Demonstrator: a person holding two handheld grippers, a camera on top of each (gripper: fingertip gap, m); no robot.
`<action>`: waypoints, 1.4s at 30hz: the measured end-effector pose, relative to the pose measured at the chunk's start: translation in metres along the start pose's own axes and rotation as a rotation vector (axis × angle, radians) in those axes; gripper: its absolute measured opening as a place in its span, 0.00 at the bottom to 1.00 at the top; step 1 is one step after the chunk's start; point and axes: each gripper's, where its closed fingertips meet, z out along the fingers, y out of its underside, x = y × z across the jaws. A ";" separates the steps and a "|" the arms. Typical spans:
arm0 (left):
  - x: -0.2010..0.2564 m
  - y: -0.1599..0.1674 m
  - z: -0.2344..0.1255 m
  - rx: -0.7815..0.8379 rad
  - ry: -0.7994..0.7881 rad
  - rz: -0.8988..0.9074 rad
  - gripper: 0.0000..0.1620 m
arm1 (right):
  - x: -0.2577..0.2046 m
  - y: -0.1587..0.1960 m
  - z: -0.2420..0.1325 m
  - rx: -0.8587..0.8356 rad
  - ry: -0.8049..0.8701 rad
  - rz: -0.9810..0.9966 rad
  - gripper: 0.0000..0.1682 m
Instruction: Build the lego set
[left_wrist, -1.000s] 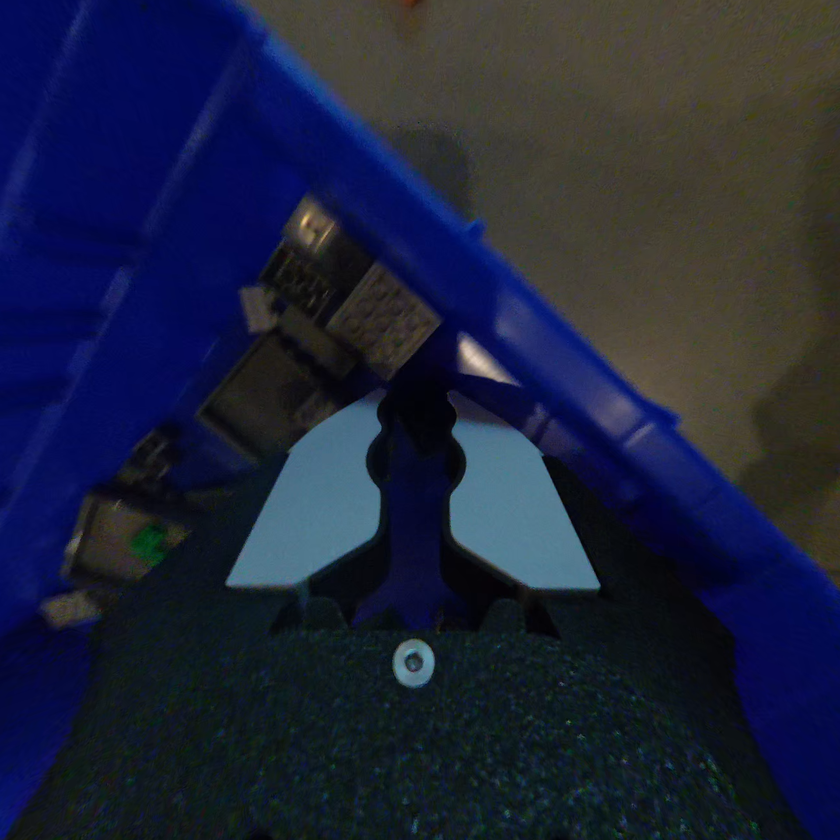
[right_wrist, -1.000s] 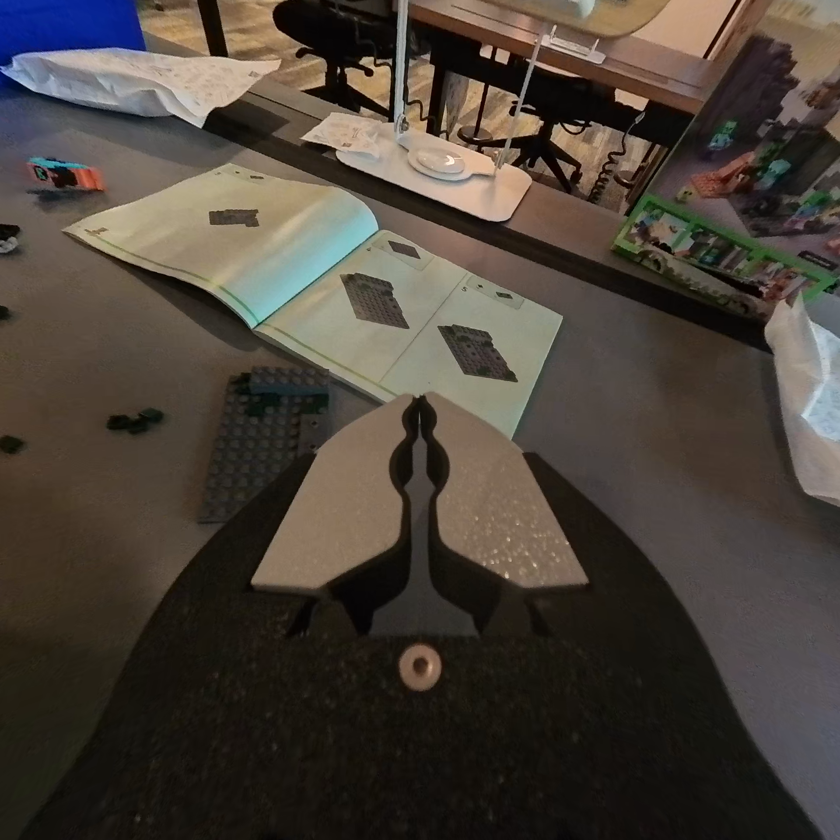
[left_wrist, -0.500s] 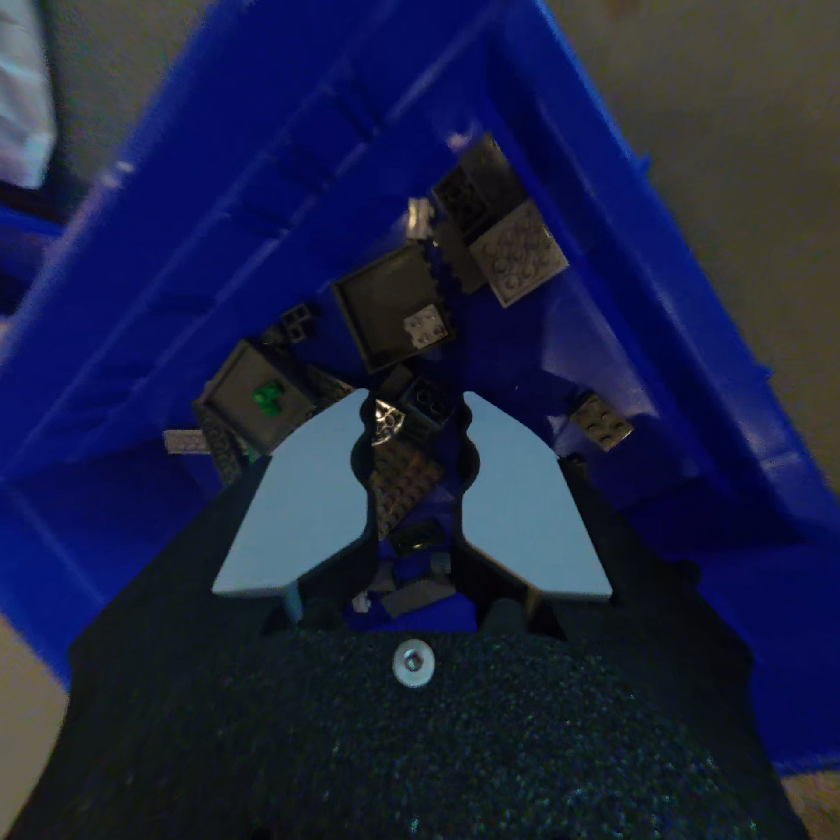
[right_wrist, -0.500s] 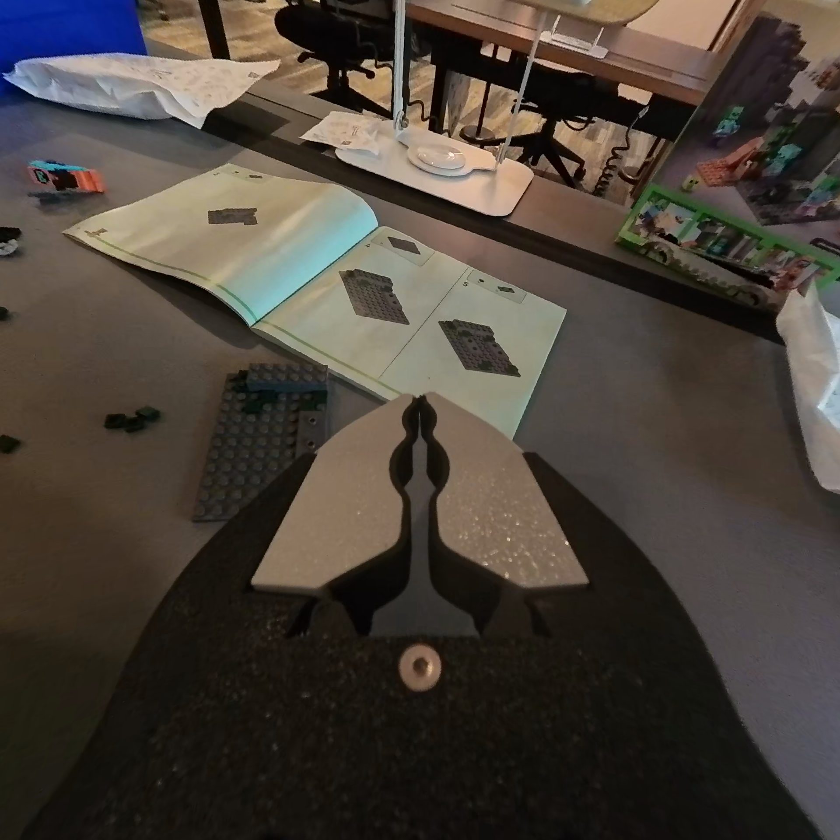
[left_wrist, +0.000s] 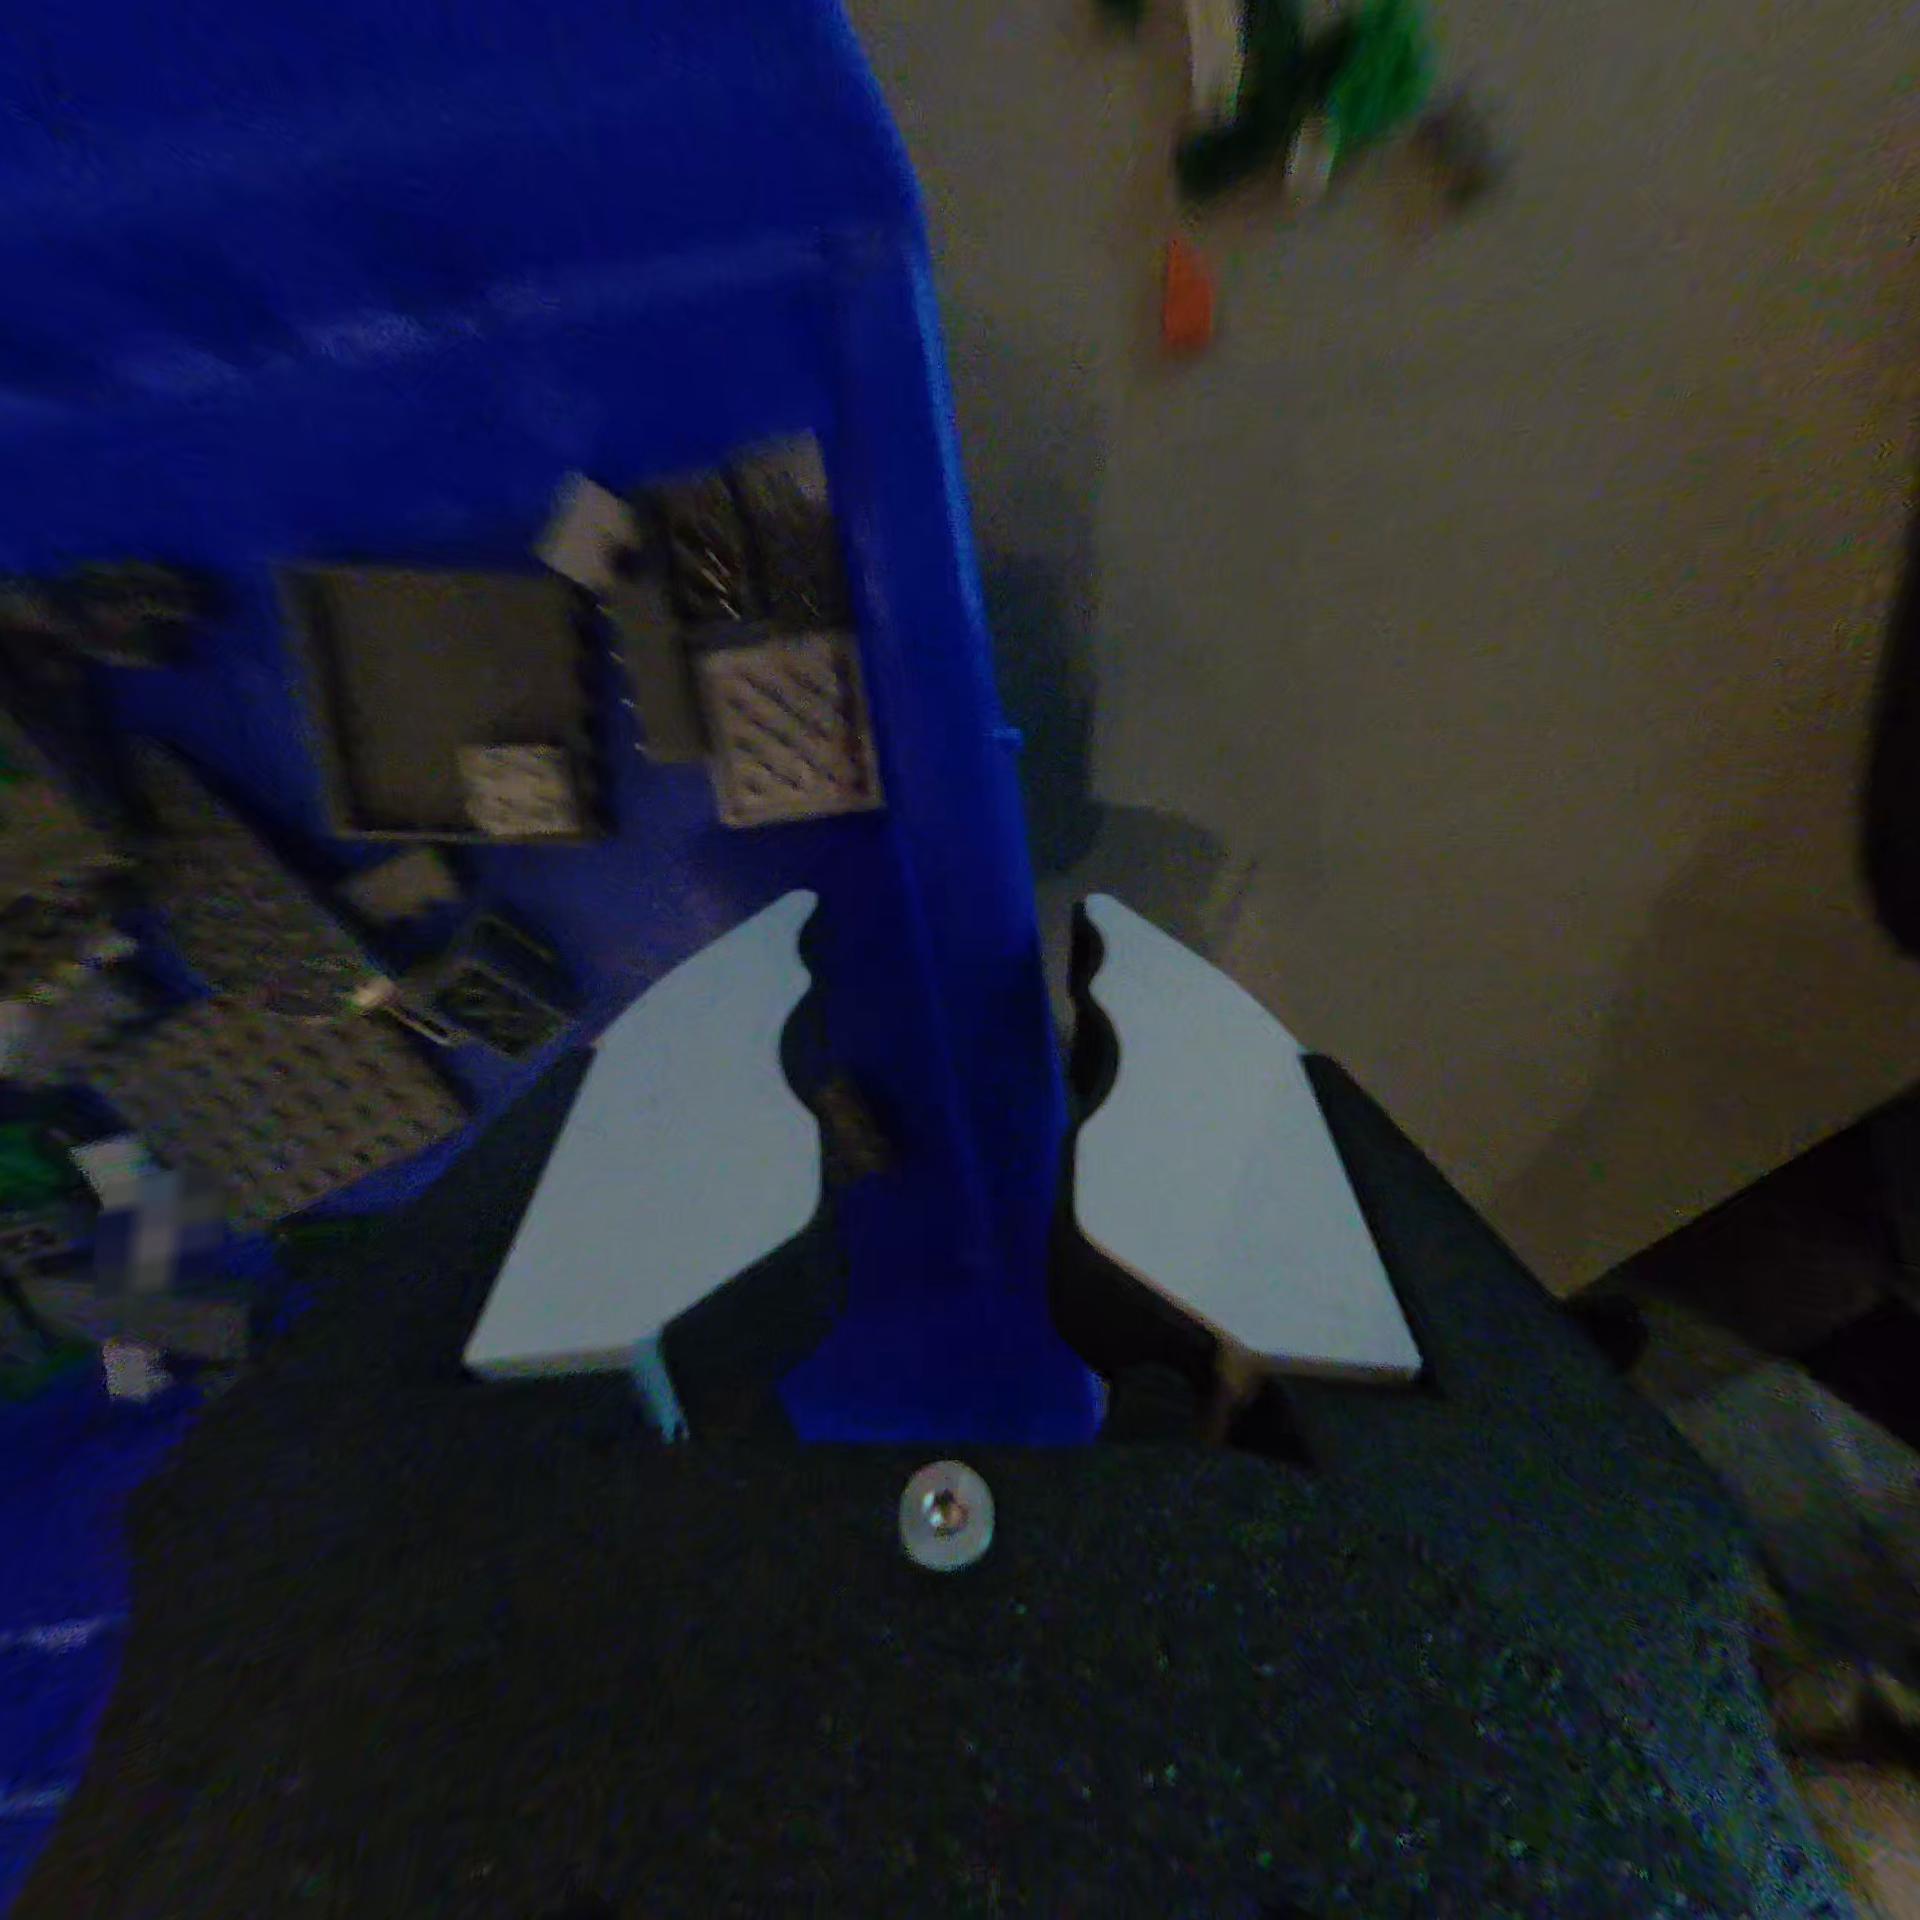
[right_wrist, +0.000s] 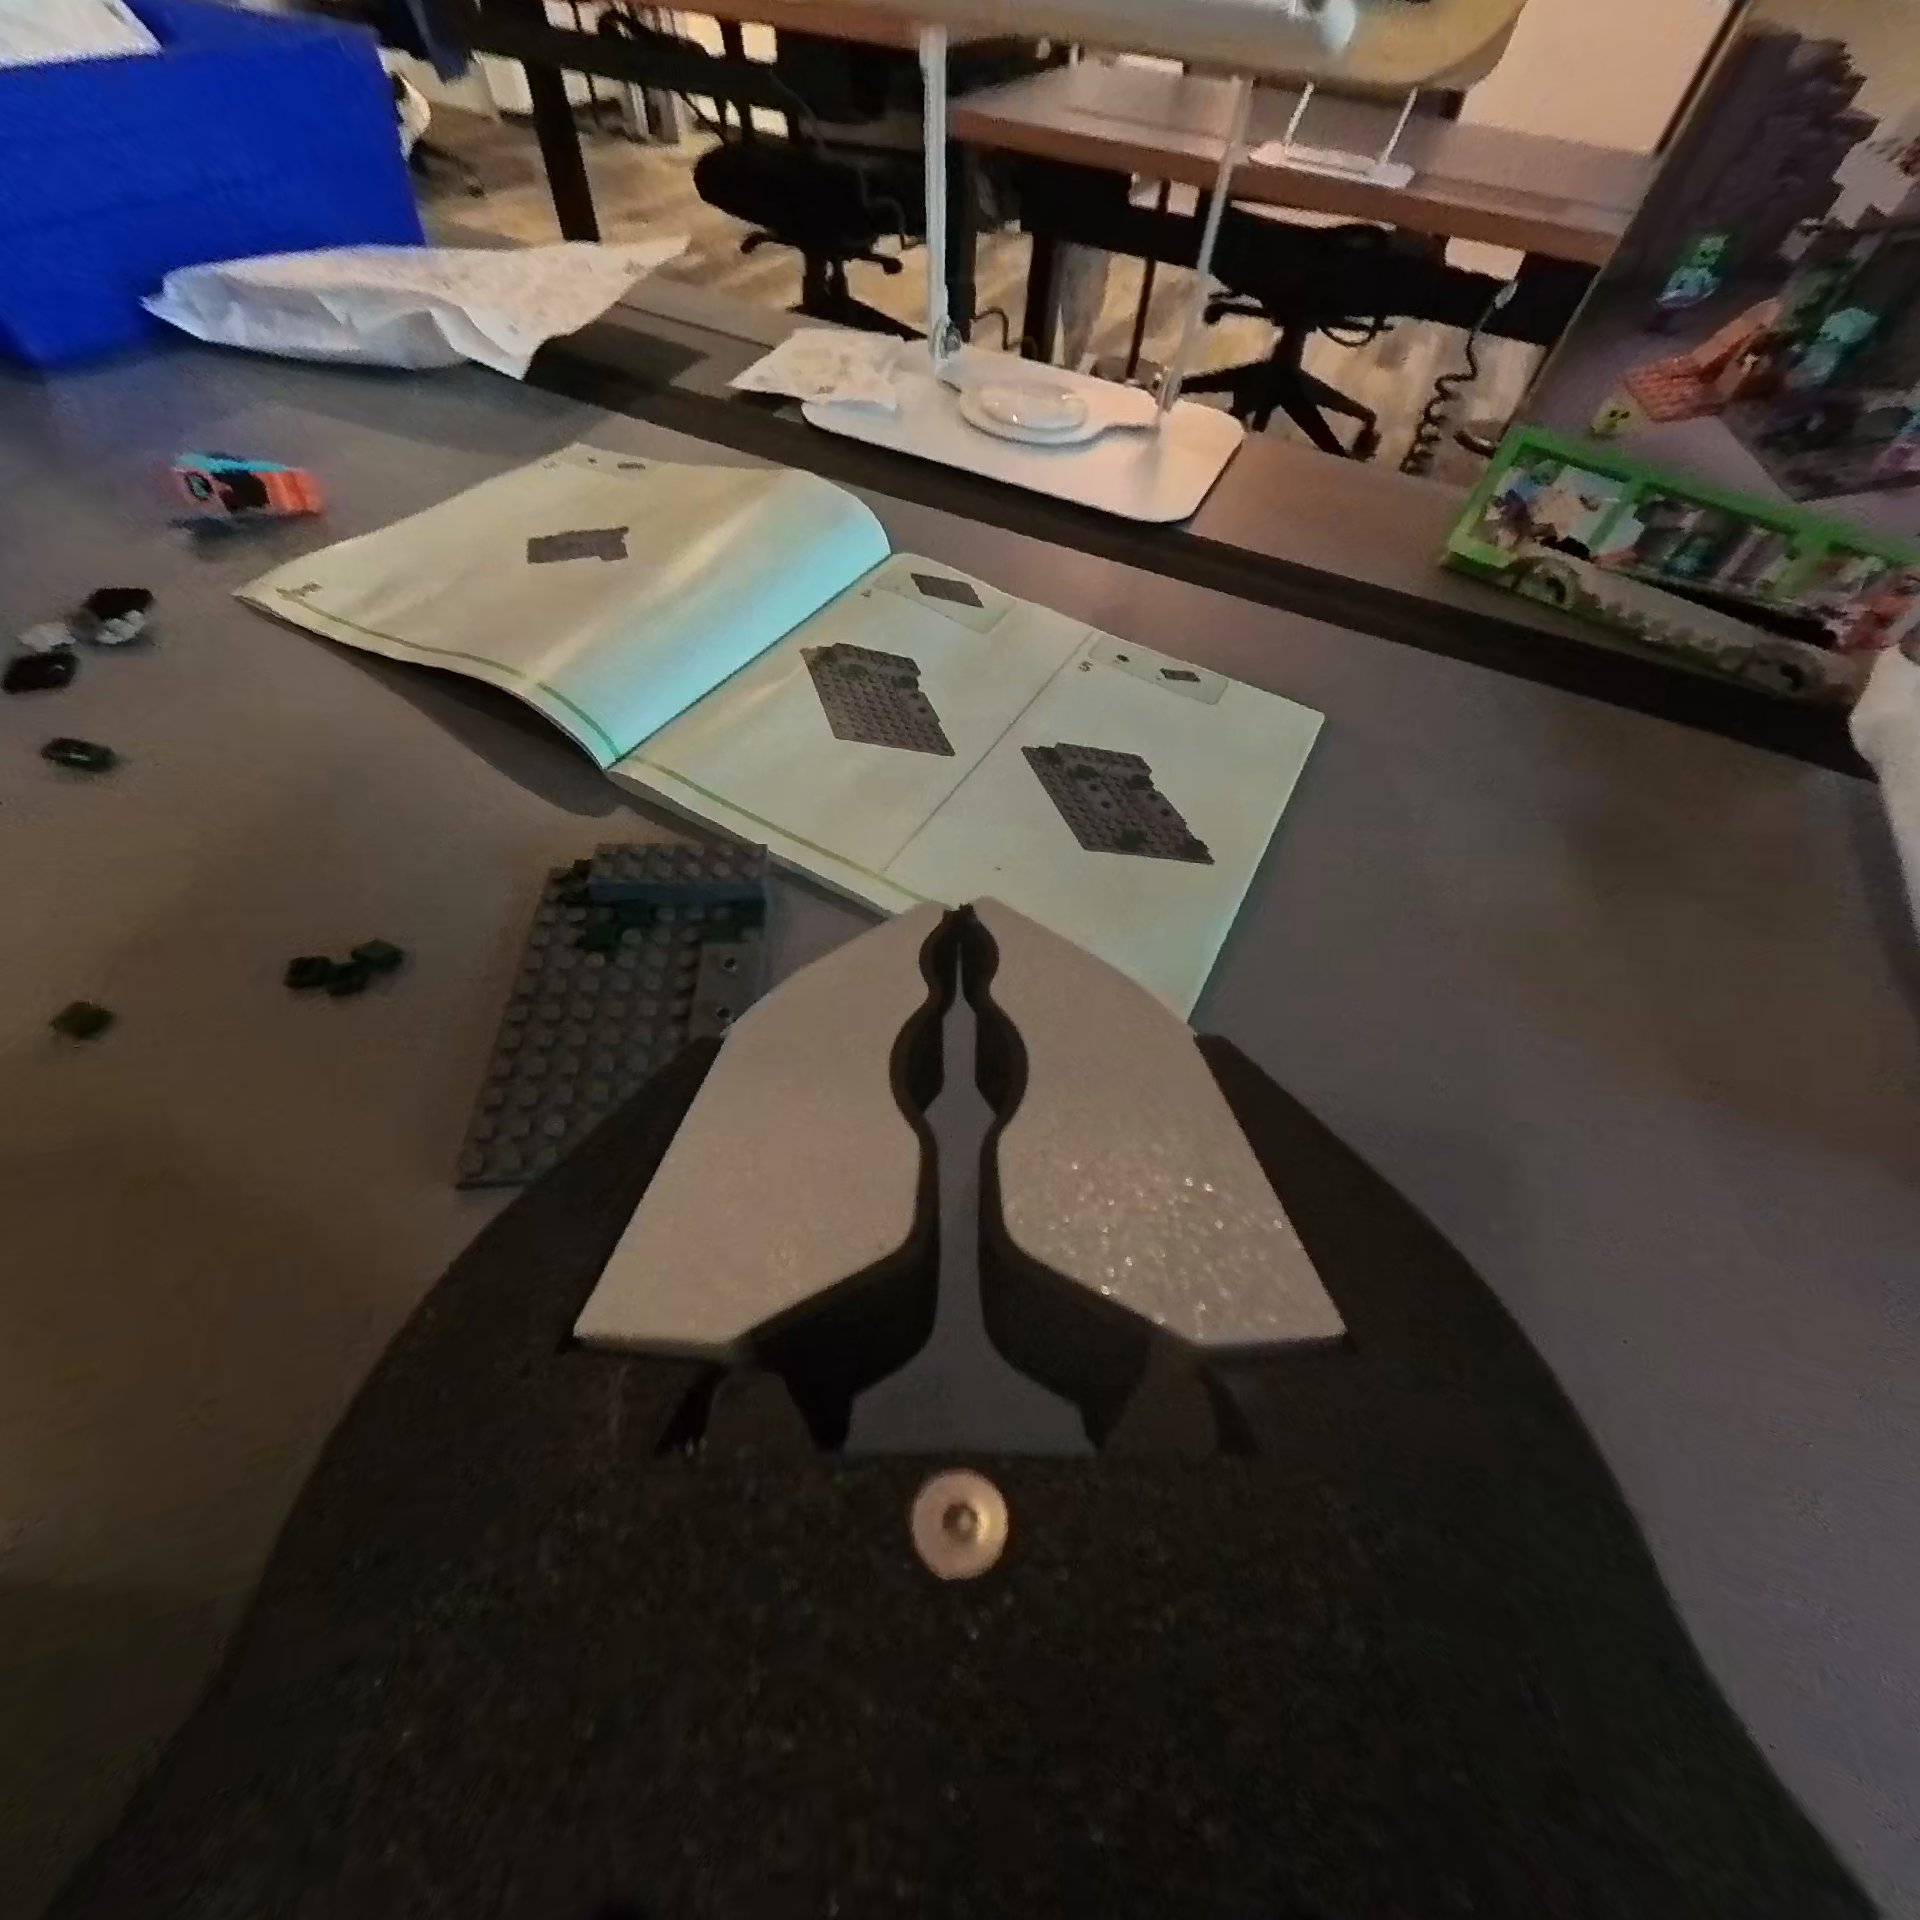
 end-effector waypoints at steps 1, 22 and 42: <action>0.001 0.004 0.006 -0.051 -0.026 0.013 0.26 | 0.001 -0.001 -0.002 0.011 -0.004 0.005 0.00; 0.011 -0.004 -0.156 -0.115 0.248 -0.005 0.17 | 0.010 -0.019 -0.030 0.163 -0.094 0.127 0.00; 0.057 0.017 -0.011 -0.144 -0.360 0.261 0.17 | 0.005 -0.013 -0.024 0.125 -0.094 0.101 0.00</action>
